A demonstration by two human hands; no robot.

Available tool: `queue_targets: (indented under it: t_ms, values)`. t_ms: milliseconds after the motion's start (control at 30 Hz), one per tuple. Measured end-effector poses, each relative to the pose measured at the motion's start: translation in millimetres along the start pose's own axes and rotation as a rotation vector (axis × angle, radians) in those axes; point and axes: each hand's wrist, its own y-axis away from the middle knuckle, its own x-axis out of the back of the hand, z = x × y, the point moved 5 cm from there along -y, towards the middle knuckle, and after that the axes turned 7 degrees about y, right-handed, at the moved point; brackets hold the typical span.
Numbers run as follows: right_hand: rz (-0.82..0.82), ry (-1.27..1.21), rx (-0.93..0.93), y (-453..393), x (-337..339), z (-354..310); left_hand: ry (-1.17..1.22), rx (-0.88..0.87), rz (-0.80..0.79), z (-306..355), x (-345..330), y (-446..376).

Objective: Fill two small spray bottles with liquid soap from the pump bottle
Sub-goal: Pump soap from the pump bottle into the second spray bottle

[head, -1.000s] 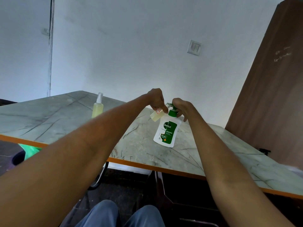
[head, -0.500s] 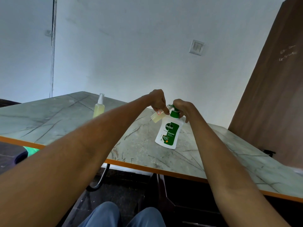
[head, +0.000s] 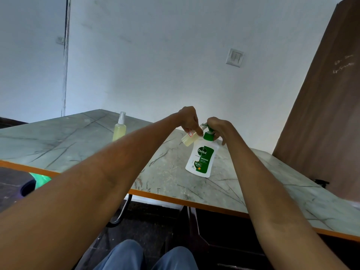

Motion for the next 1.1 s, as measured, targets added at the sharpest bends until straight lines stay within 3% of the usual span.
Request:
queue_targets:
  t_ms: [1100]
  values:
    - [0.001, -0.062, -0.003, 3.2, 1.4, 2.1, -0.014, -0.001, 0.021, 1.7, 1.1, 0.2]
